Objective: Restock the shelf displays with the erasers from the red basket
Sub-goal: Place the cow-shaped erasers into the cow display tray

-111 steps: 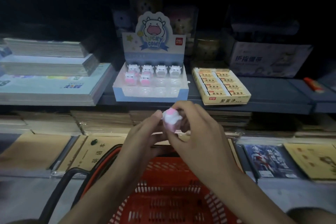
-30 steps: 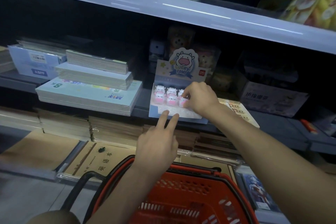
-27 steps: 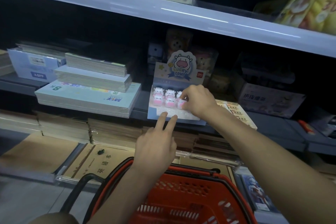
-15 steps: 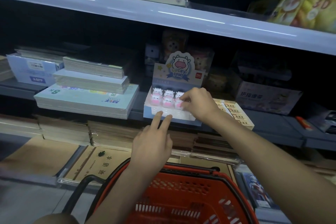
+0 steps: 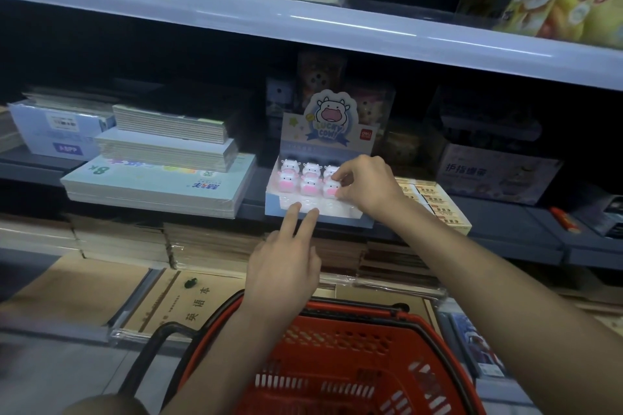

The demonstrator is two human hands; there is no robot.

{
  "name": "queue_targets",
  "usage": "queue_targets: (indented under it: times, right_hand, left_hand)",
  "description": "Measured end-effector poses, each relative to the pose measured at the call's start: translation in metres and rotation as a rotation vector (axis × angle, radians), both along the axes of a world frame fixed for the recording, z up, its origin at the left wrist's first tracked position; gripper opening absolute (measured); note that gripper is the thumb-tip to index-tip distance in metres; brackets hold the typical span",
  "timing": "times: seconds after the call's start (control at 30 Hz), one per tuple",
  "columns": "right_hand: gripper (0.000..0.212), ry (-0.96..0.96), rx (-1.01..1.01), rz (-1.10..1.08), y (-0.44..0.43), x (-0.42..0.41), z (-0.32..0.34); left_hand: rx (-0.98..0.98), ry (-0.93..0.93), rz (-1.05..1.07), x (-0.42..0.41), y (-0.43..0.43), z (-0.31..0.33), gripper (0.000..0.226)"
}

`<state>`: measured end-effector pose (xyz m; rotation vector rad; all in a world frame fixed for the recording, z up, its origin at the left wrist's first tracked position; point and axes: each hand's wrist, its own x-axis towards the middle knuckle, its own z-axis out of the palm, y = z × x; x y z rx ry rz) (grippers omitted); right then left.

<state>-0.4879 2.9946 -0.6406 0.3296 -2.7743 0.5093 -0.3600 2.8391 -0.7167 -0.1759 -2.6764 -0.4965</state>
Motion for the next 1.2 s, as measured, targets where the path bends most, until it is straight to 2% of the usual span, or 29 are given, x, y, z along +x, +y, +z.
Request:
queue_targets:
  times: [0.2, 0.3, 0.4, 0.57, 0.73, 0.83, 0.9, 0.97, 1.1, 1.2]
  right_hand:
    - [0.034, -0.014, 0.027, 0.003, -0.001, 0.001, 0.001]
    - [0.045, -0.015, 0.048, 0.021, 0.001, 0.004, 0.002]
    - [0.053, 0.062, 0.007, 0.045, 0.007, 0.015, 0.009]
    - [0.045, 0.189, -0.094, 0.113, 0.028, 0.075, 0.014]
    - [0.044, 0.17, -0.106, 0.157, 0.049, 0.151, -0.012]
    - [0.048, 0.156, -0.105, 0.194, 0.063, 0.181, -0.049]
    - [0.05, 0.117, -0.062, 0.193, 0.077, 0.193, -0.083]
    - [0.056, 0.033, 0.063, 0.185, 0.093, 0.198, -0.123]
    - [0.069, -0.295, 0.305, 0.171, 0.125, 0.213, -0.197]
    - [0.068, -0.406, 0.425, 0.144, 0.15, 0.232, -0.235]
  left_hand:
    - [-0.02, 0.013, -0.001, -0.004, -0.002, -0.001, 0.059]
    - [-0.047, 0.019, 0.014, -0.007, -0.003, -0.003, 0.06]
    - [-0.075, 0.028, 0.031, -0.006, -0.001, -0.002, 0.062]
    - [-0.069, 0.055, 0.011, -0.002, -0.003, 0.002, 0.066]
    - [-0.115, 0.12, -0.067, 0.023, -0.009, -0.005, 0.067]
    - [-0.18, 0.061, -0.087, 0.043, -0.015, -0.014, 0.07]
    - [-0.225, 0.015, -0.098, 0.053, -0.019, -0.024, 0.07]
    - [-0.274, -0.042, -0.101, 0.064, -0.026, -0.046, 0.071]
    - [-0.396, -0.181, -0.094, 0.08, -0.048, -0.099, 0.075]
    - [-0.476, -0.269, -0.063, 0.087, -0.068, -0.132, 0.076]
